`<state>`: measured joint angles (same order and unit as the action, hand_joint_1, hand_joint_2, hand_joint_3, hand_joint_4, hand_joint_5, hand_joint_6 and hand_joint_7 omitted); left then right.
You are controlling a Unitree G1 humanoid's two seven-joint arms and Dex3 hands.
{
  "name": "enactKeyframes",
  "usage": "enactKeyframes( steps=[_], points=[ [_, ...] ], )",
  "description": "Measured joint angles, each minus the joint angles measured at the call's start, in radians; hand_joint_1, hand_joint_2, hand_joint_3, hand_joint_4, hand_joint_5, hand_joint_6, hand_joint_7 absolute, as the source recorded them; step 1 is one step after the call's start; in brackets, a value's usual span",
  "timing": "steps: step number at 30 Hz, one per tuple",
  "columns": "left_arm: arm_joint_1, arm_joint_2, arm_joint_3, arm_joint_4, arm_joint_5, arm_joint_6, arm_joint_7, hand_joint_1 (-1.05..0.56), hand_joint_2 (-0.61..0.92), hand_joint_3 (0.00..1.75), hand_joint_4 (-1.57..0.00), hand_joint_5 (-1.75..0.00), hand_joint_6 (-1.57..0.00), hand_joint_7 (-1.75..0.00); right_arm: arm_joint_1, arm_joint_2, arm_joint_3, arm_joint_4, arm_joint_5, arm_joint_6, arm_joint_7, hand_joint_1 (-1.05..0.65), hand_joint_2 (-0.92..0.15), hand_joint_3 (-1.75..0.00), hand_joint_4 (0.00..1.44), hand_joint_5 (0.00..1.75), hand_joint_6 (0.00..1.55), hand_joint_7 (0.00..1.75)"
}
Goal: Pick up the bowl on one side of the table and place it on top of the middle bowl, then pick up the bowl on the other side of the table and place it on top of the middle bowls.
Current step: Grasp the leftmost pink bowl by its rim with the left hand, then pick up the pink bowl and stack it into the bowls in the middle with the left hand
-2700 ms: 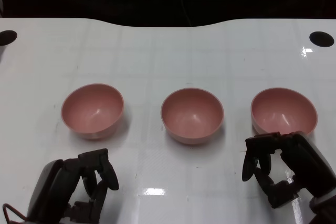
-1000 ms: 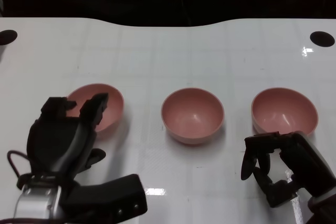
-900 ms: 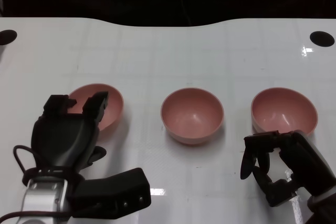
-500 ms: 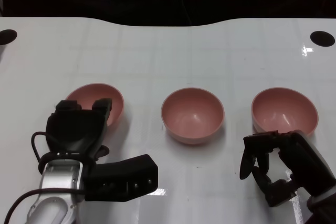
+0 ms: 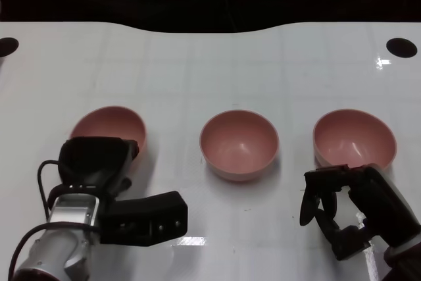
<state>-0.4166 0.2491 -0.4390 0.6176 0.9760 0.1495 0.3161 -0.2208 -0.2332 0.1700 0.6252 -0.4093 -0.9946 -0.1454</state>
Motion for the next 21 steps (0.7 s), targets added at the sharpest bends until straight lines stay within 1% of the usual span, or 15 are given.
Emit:
enactKeyframes(
  steps=[1,2,3,4,5,7,8,10,12,13,15,17,18,19,21],
  points=[
    [0.000,0.002,-0.001,0.003,-0.003,-0.017,0.029,-0.32,0.92,0.19,-0.83,-1.73,-1.01,-0.60,0.000,0.000,0.000,-0.001,0.000,0.001,0.000,0.24,0.04,-1.75,1.06,1.73,1.06,1.27],
    [-0.001,0.005,-0.001,0.004,-0.004,-0.033,0.058,-0.31,0.92,0.19,-0.82,-1.74,-0.90,-0.89,0.000,0.000,0.000,-0.004,0.000,0.003,0.000,0.24,0.04,-1.75,1.06,1.73,1.06,1.27],
    [-0.002,0.009,-0.002,0.003,-0.004,-0.046,0.086,-0.29,0.92,0.19,-0.82,-1.74,-0.82,-1.14,0.000,0.000,0.000,-0.008,0.000,0.007,0.000,0.23,0.04,-1.75,1.06,1.73,1.06,1.27],
    [-0.003,0.014,-0.002,0.003,-0.004,-0.059,0.111,-0.27,0.92,0.17,-0.81,-1.74,-0.76,-1.25,0.000,0.000,0.000,-0.011,0.000,0.009,0.001,0.23,0.04,-1.75,1.06,1.73,1.06,1.27],
    [-0.004,0.019,-0.003,-0.001,-0.004,-0.069,0.129,-0.26,0.92,0.16,-0.81,-1.75,-0.75,-1.26,0.000,0.000,0.000,-0.013,0.000,0.009,0.001,0.23,0.04,-1.75,1.06,1.73,1.06,1.27],
    [-0.005,0.028,-0.004,-0.021,-0.004,-0.076,0.144,-0.24,0.91,0.15,-0.81,-1.75,-0.79,-1.14,0.001,0.000,0.000,-0.014,0.000,0.009,0.001,0.23,0.04,-1.75,1.06,1.73,1.06,1.27],
    [-0.007,0.032,-0.004,-0.034,-0.004,-0.080,0.148,-0.24,0.91,0.14,-0.81,-1.75,-0.80,-1.11,0.002,0.000,0.000,-0.014,0.000,0.009,0.002,0.23,0.04,-1.75,1.06,1.73,1.06,1.27],
    [-0.008,0.039,-0.006,-0.070,-0.004,-0.086,0.148,-0.24,0.91,0.14,-0.81,-1.75,-0.91,-0.78,0.004,0.000,0.000,-0.014,0.000,0.008,0.002,0.24,0.04,-1.75,1.06,1.73,1.06,1.27],
    [-0.009,0.049,-0.006,-0.120,-0.003,-0.086,0.137,-0.25,0.91,0.15,-0.80,-1.75,-0.95,-0.65,0.004,0.000,0.000,-0.014,0.000,0.006,0.001,0.24,0.04,-1.75,1.06,1.73,1.05,1.27],
    [-0.011,0.055,-0.005,-0.140,-0.005,-0.089,0.128,-0.23,0.89,0.18,-0.81,-1.75,-0.93,-0.86,0.004,0.000,0.000,-0.014,0.000,0.005,0.001,0.24,0.04,-1.75,1.06,1.73,1.05,1.27],
    [-0.015,0.065,-0.003,-0.175,-0.012,-0.106,0.104,-0.22,0.88,0.22,-0.81,-1.75,-0.91,-1.00,0.005,0.000,0.000,-0.014,0.000,0.004,0.001,0.24,0.04,-1.75,1.05,1.73,1.05,1.27],
    [-0.017,0.071,-0.002,-0.199,-0.025,-0.119,0.080,-0.23,0.87,0.23,-0.81,-1.75,-0.91,-1.06,0.005,0.000,0.000,-0.014,0.000,0.004,0.001,0.25,0.04,-1.75,1.05,1.72,1.05,1.27],
    [-0.019,0.072,-0.002,-0.206,-0.031,-0.126,0.071,-0.22,0.83,0.28,-0.82,-1.75,-0.87,-1.19,0.005,0.000,0.000,-0.014,0.000,0.004,0.001,0.25,0.04,-1.75,1.05,1.72,1.05,1.27],
    [-0.020,0.072,-0.002,-0.213,-0.037,-0.132,0.065,-0.21,0.72,0.46,-0.83,-1.75,-0.83,-1.31,0.005,0.000,0.000,-0.014,0.000,0.003,0.001,0.25,0.04,-1.75,1.06,1.72,1.05,1.27],
    [-0.021,0.071,-0.002,-0.233,-0.042,-0.150,0.057,-0.20,0.62,0.63,-0.84,-1.75,-0.81,-1.38,0.005,0.000,0.000,-0.014,0.000,0.002,0.001,0.25,0.04,-1.75,1.06,1.72,1.05,1.27]
  ],
)
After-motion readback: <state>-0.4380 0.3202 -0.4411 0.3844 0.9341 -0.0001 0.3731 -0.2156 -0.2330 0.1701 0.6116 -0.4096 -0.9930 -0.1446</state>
